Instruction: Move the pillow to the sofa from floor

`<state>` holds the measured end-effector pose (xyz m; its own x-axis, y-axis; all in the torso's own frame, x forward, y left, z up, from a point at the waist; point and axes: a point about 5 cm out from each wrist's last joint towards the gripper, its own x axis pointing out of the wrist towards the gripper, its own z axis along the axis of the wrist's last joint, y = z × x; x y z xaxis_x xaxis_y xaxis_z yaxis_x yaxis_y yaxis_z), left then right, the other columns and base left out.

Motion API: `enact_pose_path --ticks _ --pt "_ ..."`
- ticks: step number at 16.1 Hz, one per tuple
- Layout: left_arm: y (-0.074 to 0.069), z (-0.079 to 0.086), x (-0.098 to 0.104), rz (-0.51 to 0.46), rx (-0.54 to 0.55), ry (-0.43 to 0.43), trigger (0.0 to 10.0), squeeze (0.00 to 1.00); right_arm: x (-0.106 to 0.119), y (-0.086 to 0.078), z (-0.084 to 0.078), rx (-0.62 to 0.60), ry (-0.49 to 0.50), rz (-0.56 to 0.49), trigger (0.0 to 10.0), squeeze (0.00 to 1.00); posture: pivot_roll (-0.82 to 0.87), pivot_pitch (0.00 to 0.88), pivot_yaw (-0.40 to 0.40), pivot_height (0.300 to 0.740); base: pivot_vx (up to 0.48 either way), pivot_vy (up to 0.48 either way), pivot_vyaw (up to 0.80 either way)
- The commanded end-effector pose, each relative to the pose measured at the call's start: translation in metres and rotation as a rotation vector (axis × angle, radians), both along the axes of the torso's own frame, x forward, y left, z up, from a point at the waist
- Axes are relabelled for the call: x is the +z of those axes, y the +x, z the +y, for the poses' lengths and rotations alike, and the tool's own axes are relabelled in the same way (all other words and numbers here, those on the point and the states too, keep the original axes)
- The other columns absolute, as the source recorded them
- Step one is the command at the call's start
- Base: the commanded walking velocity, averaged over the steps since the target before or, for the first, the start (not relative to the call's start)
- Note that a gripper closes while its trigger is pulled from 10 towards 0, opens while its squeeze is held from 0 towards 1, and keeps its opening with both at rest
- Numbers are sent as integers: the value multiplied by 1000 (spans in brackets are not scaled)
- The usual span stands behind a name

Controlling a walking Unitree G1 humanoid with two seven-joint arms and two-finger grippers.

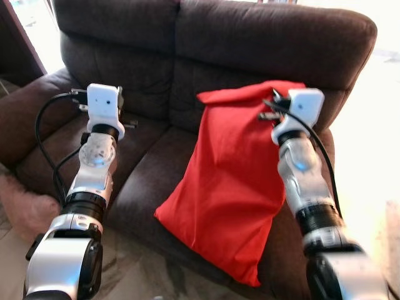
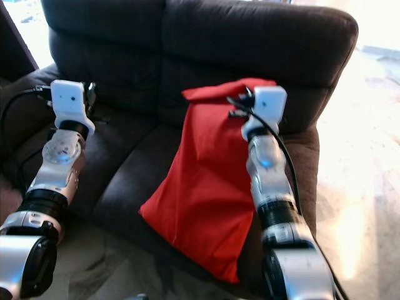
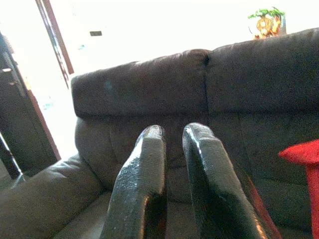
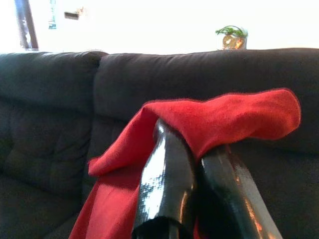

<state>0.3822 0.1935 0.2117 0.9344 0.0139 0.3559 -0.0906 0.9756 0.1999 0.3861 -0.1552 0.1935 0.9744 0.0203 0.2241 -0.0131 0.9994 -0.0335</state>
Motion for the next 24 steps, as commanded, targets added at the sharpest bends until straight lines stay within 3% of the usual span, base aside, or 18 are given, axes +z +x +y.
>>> enact_pose_path --ticks 1,6,13,16,17,23,24 --pt "-1 5 3 -10 22 4 10000 0 17 4 4 32 -33 -60 10000 0 65 29 -30 740 0 0 0" --pt "-3 11 7 -36 60 -10 10000 0 33 22 8 61 -102 -37 10000 0 78 32 -35 740 0 0 0" --pt "-5 10 6 -39 64 -11 10000 0 41 28 7 58 -104 -30 10000 0 87 38 -34 740 0 0 0" --pt "-5 7 4 -37 60 -6 10000 0 31 27 5 49 -122 -2 10000 0 87 40 -34 740 0 0 0" --pt "-6 6 3 -34 58 -7 10000 0 27 26 4 51 -110 3 10000 1000 87 41 -34 740 0 0 0" --pt "-6 3 3 -32 51 -8 10000 0 29 26 4 58 -110 -3 10000 1000 87 41 -37 740 0 0 0" --pt "-6 2 3 -33 49 -9 10000 0 30 27 5 53 -118 -11 10000 910 86 43 -36 740 0 0 0"
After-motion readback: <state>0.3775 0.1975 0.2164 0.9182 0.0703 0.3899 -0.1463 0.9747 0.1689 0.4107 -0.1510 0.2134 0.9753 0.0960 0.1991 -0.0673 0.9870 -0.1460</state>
